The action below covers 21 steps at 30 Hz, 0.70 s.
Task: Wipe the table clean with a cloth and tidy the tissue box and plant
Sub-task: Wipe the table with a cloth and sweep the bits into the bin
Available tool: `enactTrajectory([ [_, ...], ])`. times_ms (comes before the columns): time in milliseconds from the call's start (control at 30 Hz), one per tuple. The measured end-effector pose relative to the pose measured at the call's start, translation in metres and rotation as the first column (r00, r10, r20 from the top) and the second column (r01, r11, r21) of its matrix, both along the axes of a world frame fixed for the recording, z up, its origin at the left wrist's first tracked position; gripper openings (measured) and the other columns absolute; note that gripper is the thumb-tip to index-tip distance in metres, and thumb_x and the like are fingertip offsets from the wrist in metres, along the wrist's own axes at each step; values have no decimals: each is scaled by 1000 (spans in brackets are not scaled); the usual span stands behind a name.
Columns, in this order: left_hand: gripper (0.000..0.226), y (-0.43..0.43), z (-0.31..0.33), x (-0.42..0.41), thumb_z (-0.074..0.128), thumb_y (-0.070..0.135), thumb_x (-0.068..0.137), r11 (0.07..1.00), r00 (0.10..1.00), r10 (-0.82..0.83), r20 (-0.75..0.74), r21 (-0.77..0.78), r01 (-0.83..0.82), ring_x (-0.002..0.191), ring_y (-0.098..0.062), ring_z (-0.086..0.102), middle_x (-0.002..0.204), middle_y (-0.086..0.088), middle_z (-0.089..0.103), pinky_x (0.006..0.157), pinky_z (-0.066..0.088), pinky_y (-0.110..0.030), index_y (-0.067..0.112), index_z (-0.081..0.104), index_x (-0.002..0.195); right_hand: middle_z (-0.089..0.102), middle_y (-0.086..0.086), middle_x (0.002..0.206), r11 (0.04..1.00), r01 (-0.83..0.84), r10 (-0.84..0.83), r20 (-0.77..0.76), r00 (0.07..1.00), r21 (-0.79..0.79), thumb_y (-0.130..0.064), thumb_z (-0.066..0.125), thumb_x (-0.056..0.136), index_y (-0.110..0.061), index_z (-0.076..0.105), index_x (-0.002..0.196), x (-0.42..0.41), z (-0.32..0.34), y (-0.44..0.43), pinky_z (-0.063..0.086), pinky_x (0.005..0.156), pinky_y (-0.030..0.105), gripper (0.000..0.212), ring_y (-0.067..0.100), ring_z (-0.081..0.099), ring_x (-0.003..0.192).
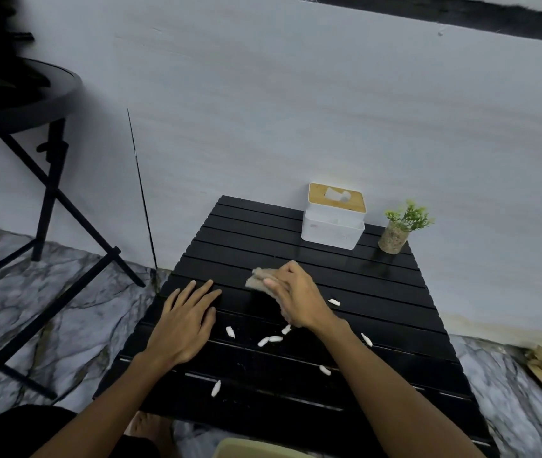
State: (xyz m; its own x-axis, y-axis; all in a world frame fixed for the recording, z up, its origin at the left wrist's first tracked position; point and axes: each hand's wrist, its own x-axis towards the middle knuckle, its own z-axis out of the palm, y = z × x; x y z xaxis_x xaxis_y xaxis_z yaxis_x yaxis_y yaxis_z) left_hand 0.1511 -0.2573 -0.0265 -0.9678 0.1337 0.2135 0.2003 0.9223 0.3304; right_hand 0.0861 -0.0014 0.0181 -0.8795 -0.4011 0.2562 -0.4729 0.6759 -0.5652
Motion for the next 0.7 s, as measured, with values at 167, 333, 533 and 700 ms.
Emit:
enactTrajectory([
  [167,63,1,0,0,11,52,93,1000,1000,4,-3,-1,-4,148,-14,12,157,10,27,119,4,-37,31,40,145,59,-7,45,930,290,-296,6,955,-226,-59,43,101,-15,75,81,-15,41,73,53,56,23,58,4,63,47],
  [333,65,2,1,0,9,52,92,1000,1000,13,1,-14,-13,148,-14,11,157,10,27,119,4,-36,31,39,145,72,-5,68,864,502,-501,41,865,-42,-59,46,99,-28,75,117,-27,4,152,48,58,19,46,4,68,62],
  [533,64,2,1,0,10,52,92,1000,1000,13,-4,-18,-13,148,-13,12,157,11,27,119,6,-37,32,40,145,32,-5,163,835,461,-479,-18,878,299,-57,34,104,-29,30,157,-35,-42,156,15,122,49,60,30,16,154],
  [700,63,3,1,0,11,51,92,1000,1000,18,-2,-25,-18,148,-13,12,157,11,27,119,6,-36,31,40,145,38,-3,161,922,345,-371,146,917,177,-45,38,106,-27,34,155,-29,-30,141,28,118,50,52,26,20,154],
])
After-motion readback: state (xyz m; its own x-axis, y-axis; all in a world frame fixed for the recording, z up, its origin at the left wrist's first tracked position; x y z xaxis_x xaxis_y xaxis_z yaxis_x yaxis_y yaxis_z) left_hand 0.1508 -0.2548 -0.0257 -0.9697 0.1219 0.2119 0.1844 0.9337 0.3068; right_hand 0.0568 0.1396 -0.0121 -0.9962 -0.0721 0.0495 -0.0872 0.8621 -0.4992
